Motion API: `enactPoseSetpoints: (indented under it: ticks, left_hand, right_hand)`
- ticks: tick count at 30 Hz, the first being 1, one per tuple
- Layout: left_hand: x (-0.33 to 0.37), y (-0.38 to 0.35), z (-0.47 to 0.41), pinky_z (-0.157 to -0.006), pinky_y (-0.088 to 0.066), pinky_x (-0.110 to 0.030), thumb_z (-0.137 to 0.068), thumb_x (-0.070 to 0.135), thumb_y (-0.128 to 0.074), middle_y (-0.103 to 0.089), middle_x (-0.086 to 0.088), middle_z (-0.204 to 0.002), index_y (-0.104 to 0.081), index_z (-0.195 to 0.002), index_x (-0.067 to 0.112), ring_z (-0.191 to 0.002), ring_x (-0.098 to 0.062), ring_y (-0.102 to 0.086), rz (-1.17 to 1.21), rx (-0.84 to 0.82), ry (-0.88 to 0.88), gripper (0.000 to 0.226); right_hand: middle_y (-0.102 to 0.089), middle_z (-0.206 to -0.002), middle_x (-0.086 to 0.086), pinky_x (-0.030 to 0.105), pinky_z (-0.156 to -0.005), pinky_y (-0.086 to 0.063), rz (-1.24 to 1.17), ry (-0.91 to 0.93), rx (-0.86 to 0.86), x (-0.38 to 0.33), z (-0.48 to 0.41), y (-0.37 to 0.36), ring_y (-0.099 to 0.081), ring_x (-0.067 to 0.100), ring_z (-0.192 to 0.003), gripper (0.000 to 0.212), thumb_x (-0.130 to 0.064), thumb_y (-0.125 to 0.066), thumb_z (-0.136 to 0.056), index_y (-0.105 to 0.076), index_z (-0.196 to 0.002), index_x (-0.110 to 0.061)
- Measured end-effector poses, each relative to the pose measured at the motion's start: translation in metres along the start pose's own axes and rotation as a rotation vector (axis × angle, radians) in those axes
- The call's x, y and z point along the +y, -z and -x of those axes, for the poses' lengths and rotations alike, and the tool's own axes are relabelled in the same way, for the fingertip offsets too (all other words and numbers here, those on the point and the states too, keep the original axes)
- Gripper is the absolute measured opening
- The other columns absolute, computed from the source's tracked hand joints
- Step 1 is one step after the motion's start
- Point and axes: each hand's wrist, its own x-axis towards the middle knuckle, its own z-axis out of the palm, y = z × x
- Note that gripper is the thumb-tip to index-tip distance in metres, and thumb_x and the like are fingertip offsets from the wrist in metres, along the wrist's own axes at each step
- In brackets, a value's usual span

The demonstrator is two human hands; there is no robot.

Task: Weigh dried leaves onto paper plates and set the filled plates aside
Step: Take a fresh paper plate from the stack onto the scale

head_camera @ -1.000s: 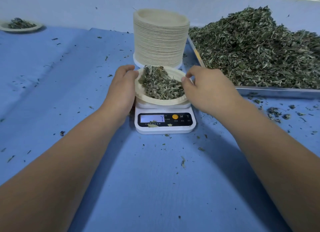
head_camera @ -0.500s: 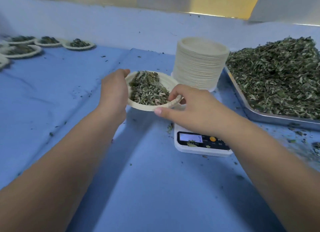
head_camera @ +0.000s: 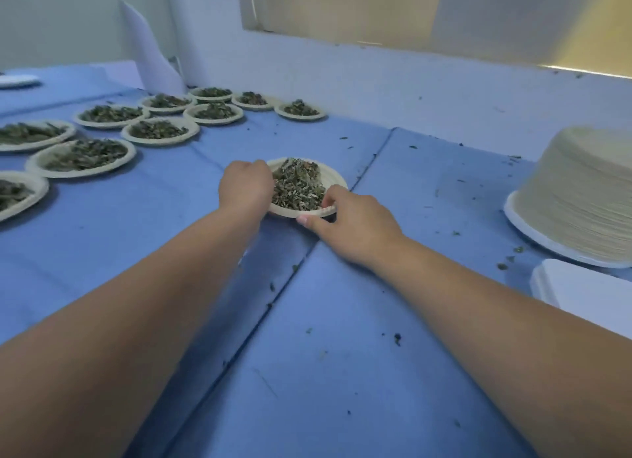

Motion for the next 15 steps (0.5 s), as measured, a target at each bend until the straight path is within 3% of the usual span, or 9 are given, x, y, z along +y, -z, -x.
enactPoseSetpoints:
  ticks: [2,3,5,7,8,11,15]
  left_hand:
    - [-0.007,0.005,-0.023,-0.076,-0.040,-0.032,-0.099,0.015,-0.042,-0.051,-0.006,-0.075,-0.050,-0.072,0.015,-0.088,-0.029,-0.046,-0.037,-0.015,-0.015,0.028]
    - [-0.009,0.007,-0.032,-0.070,-0.038,-0.033,-0.098,0.015,-0.042,-0.048,-0.007,-0.075,-0.045,-0.071,0.016,-0.086,-0.029,-0.043,-0.073,-0.021,-0.021,0.027]
    - [-0.010,0.010,-0.050,-0.064,-0.033,-0.035,-0.098,0.016,-0.042,-0.059,-0.019,-0.098,-0.058,-0.092,0.011,-0.089,-0.034,-0.049,-0.100,-0.026,-0.030,0.017]
    - [-0.017,0.011,-0.067,-0.077,-0.038,-0.031,-0.100,0.022,-0.044,-0.061,-0.012,-0.123,-0.053,-0.137,0.012,-0.111,-0.032,-0.059,-0.131,-0.037,-0.055,0.040]
    - [-0.022,0.012,-0.073,-0.082,-0.040,-0.031,-0.100,0.023,-0.045,-0.061,-0.008,-0.127,-0.046,-0.146,0.014,-0.117,-0.031,-0.059,-0.141,-0.034,-0.081,0.047]
    - [-0.038,0.008,-0.082,-0.092,-0.045,-0.033,-0.098,0.021,-0.050,-0.059,-0.009,-0.140,-0.045,-0.145,0.014,-0.121,-0.029,-0.058,-0.140,-0.018,-0.186,0.048]
    - [-0.046,0.001,-0.087,-0.079,-0.037,-0.030,-0.094,0.020,-0.053,-0.061,-0.006,-0.125,-0.044,-0.142,0.015,-0.103,-0.025,-0.056,-0.192,-0.072,-0.267,0.050]
  right_hand:
    - [-0.060,-0.089,-0.006,0.040,-0.077,-0.045,0.014,-0.002,0.019,-0.004,-0.024,-0.018,-0.057,0.024,-0.091,0.048,-0.074,-0.053,-0.086,-0.049,-0.102,-0.029]
    - [-0.057,-0.086,-0.007,0.040,-0.076,-0.045,0.017,-0.008,0.024,-0.005,-0.037,-0.026,-0.057,0.025,-0.091,0.047,-0.073,-0.053,-0.086,-0.048,-0.102,-0.029]
    - [-0.053,-0.084,-0.007,0.039,-0.073,-0.041,0.029,-0.022,0.035,-0.006,-0.064,-0.040,-0.057,0.026,-0.091,0.048,-0.074,-0.054,-0.085,-0.046,-0.100,-0.030]
    - [-0.055,-0.088,-0.005,0.038,-0.072,-0.042,0.034,-0.046,0.040,-0.006,-0.092,-0.052,-0.059,0.028,-0.094,0.049,-0.076,-0.052,-0.084,-0.045,-0.100,-0.031]
    - [-0.059,-0.092,-0.002,0.038,-0.074,-0.044,0.036,-0.056,0.044,-0.005,-0.105,-0.058,-0.060,0.029,-0.096,0.050,-0.078,-0.051,-0.084,-0.044,-0.101,-0.031]
    - [-0.067,-0.110,0.004,0.041,-0.082,-0.048,0.045,-0.084,0.067,-0.005,-0.148,-0.075,-0.061,0.032,-0.105,0.056,-0.080,-0.047,-0.083,-0.048,-0.108,-0.030]
    - [-0.061,-0.129,0.010,0.047,-0.098,-0.047,0.027,-0.135,0.019,-0.015,-0.207,-0.089,-0.056,0.035,-0.120,0.067,-0.076,-0.046,-0.086,-0.047,-0.128,-0.023]
